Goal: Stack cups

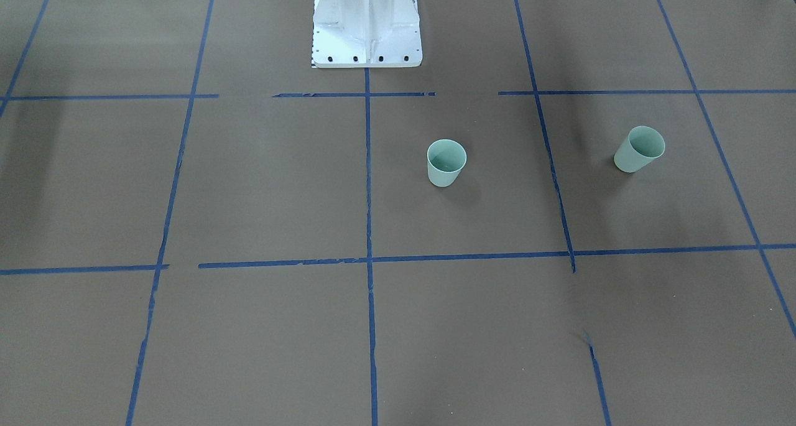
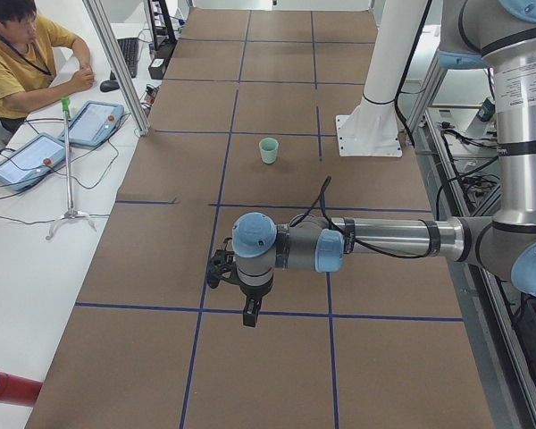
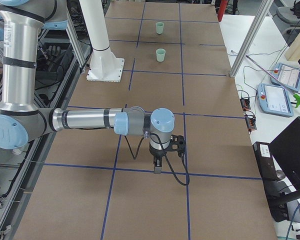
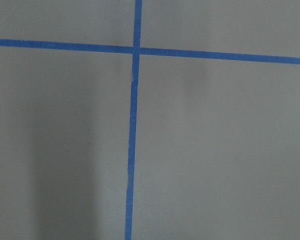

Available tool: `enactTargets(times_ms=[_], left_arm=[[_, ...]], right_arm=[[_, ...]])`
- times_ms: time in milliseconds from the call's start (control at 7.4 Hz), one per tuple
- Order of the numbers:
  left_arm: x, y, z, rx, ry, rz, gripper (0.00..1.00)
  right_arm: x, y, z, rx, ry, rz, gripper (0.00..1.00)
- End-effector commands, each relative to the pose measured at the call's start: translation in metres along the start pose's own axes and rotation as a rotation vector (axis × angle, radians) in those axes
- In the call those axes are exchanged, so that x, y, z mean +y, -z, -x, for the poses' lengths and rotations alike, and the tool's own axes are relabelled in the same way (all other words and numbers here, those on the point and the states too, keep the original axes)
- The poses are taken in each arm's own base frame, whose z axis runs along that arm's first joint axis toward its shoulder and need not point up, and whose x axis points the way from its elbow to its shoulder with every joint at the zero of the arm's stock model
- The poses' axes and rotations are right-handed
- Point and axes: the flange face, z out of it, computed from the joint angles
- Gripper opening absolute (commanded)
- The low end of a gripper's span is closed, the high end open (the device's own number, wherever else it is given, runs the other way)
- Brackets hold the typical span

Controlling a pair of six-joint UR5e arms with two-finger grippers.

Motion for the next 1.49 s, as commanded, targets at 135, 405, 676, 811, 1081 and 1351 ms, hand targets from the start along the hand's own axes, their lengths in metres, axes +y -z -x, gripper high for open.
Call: enactTargets(times_ms=[135, 405, 676, 811, 1081, 1351], left_arm=[[0.000, -0.003, 0.002, 0.001, 0.002, 0.006, 1.00], [-0.026, 0.013, -0.013, -0.013, -0.041, -0.028, 1.00], [-0.037, 0.015, -0.026, -0.007, -0.111, -0.069, 1.00], [-0.045, 0.000, -0.052, 0.006, -0.145, -0.056, 1.00], [-0.064, -0.020, -0.132, 0.060, 0.000, -0.086, 1.00], [-0.065, -0.048, -0.212, 0.163, 0.099, -0.120, 1.00]], right_arm=[[0.000, 0.000, 0.000, 0.000, 0.000, 0.000, 1.00], [0.000, 0.000, 0.000, 0.000, 0.000, 0.000, 1.00], [0.000, 0.000, 0.000, 0.000, -0.001, -0.001, 1.00], [0.000, 0.000, 0.000, 0.000, -0.001, -0.001, 1.00], [0.000, 0.000, 0.000, 0.000, -0.001, -0.001, 1.00], [0.000, 0.000, 0.000, 0.000, 0.000, 0.000, 1.00]])
